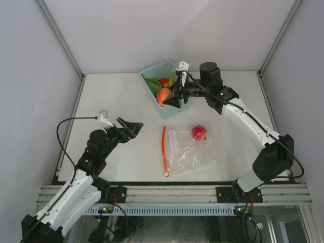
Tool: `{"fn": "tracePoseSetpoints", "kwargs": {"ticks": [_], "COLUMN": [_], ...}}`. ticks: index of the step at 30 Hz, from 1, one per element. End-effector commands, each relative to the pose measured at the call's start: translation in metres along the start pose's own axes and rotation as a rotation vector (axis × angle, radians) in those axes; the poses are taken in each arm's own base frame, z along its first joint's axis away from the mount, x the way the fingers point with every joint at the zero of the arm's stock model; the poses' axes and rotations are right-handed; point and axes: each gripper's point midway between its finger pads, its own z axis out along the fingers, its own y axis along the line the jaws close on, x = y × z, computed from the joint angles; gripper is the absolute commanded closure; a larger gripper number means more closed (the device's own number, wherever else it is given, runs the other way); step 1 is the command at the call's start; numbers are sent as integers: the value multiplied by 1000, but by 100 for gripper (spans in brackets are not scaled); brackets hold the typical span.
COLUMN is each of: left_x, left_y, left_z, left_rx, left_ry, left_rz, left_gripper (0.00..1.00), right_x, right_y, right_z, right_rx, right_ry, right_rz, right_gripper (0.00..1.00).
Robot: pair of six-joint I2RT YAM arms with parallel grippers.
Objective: Open the zip-top bag and remove the fake food
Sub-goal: Place the fake fruit in the bin.
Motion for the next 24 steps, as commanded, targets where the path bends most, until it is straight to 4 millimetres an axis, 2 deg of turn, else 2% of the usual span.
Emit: {"fn": "tracePoseSetpoints", "kwargs": {"ticks": [1, 11, 18, 24], "left_x": [5, 0, -12, -19], "left_y": [21, 45, 48, 53], "left_z": [4, 12, 20, 24], "left_rx": [-45, -116, -124, -142], "left_ry": [25, 39, 11, -8], "left_rz": [69, 98, 103, 96], "left_gripper": [0, 0, 0, 0], "right_x": [-31, -18, -13, 3], "right_y": [-31, -95, -138, -175], "right_z": [9, 43, 67, 83], "right_rx": [99, 244, 327, 421], "right_ry": [-64, -20, -10, 9], "right_rz": [-20, 26, 22, 44], "right_gripper": [90, 92, 92, 92]}}
